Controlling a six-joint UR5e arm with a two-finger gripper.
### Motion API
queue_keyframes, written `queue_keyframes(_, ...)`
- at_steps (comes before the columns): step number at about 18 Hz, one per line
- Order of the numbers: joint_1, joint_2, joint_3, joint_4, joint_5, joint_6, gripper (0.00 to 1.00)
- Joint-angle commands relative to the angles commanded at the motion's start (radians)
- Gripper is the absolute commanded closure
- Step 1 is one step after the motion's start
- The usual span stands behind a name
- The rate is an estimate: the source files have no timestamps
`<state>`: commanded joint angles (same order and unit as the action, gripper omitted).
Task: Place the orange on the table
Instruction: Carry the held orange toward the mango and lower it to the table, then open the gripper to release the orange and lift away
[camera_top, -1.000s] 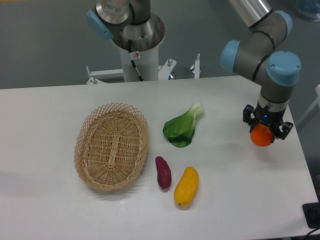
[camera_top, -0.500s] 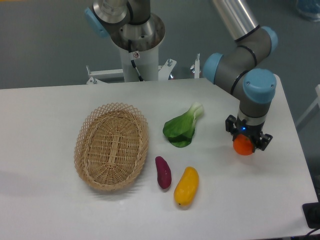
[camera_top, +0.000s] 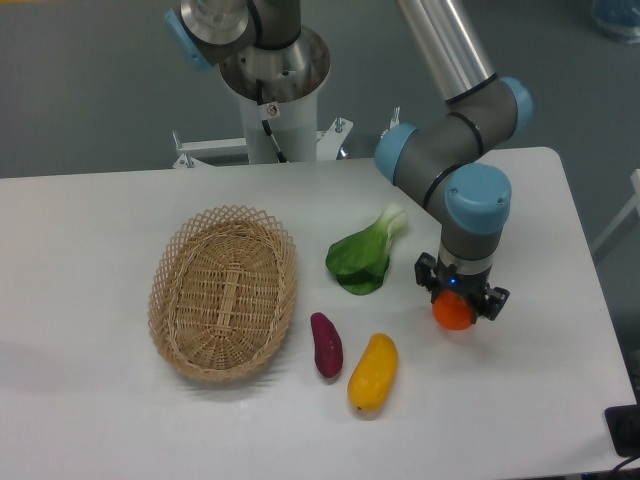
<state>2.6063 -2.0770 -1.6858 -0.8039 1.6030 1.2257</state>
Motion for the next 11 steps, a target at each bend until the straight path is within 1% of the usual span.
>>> queue_keyframes(1, -0.002, 0.002, 0.000, -0.001, 0.000, -0.002, 0.00)
queue_keyframes(3, -0.005, 0.006, -0.014, 0.000, -0.003, -0.002, 0.00)
queue_keyframes(5, -0.005, 0.017, -0.011, -0.003, -0.008, -0.002, 0.00)
queue_keyframes(9, 0.006, 0.021, 0.029, -0.009, -0.014, 0.000, 0.00)
queue_keyframes(11, 0.029, 0.026, 0.047, -0.021, -0.044, -0.002, 0.00)
